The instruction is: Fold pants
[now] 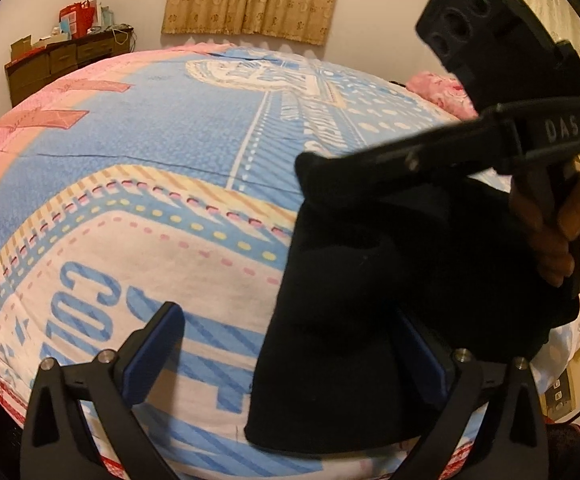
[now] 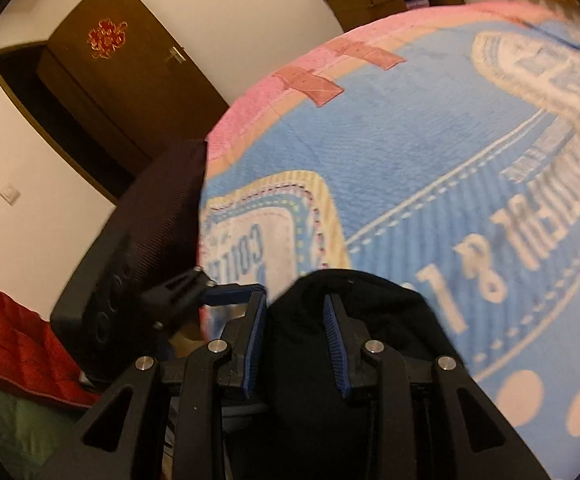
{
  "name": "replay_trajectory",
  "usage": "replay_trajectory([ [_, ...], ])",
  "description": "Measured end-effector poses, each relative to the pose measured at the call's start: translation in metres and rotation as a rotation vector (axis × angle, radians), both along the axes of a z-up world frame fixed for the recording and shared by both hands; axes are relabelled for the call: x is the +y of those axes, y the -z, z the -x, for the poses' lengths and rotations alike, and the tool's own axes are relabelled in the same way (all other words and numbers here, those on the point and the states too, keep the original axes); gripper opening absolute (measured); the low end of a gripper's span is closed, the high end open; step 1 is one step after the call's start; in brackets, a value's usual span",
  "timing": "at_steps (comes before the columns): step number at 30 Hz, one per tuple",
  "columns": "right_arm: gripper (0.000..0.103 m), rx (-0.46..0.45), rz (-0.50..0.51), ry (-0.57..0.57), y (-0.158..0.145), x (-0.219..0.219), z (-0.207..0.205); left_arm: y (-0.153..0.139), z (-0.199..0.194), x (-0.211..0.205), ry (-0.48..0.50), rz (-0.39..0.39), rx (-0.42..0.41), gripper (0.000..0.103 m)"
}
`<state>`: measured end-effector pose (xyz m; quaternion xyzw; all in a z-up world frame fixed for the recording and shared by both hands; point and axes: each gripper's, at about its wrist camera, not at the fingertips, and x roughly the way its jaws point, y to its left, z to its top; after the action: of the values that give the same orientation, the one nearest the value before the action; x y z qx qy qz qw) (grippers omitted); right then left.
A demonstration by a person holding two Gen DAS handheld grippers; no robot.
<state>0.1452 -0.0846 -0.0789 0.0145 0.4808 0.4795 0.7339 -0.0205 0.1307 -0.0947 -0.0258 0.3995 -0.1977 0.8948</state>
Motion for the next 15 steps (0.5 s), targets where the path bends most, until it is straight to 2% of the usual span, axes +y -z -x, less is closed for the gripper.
replay_trajectory([
  [4,0.030,-0.023,0.065,-0.024,0.011,0.011,0.007,0.001,-0.003,-0.001,0.005,-0.004,-0.001,0.103],
  [5,0.017,-0.046,0.081,-0.034,0.010,0.013,0.010,0.000,-0.002,-0.001,0.007,-0.004,-0.002,0.103],
  [6,0.011,-0.058,0.092,-0.044,0.007,0.013,0.012,0.000,-0.003,-0.001,0.008,-0.004,-0.002,0.103],
  [9,0.009,-0.053,0.060,-0.032,-0.010,0.005,0.009,0.001,-0.003,-0.001,0.004,-0.002,-0.005,0.103],
  [12,0.008,-0.104,0.030,0.059,-0.034,-0.006,-0.011,0.001,-0.004,-0.001,-0.014,0.010,-0.009,0.103],
  [13,0.002,-0.120,0.035,0.101,-0.034,-0.006,-0.020,0.002,-0.005,-0.002,-0.013,-0.003,-0.004,0.103],
  [15,0.000,-0.160,0.031,0.185,-0.030,-0.007,-0.040,0.002,-0.003,-0.005,-0.012,-0.018,-0.017,0.103],
])
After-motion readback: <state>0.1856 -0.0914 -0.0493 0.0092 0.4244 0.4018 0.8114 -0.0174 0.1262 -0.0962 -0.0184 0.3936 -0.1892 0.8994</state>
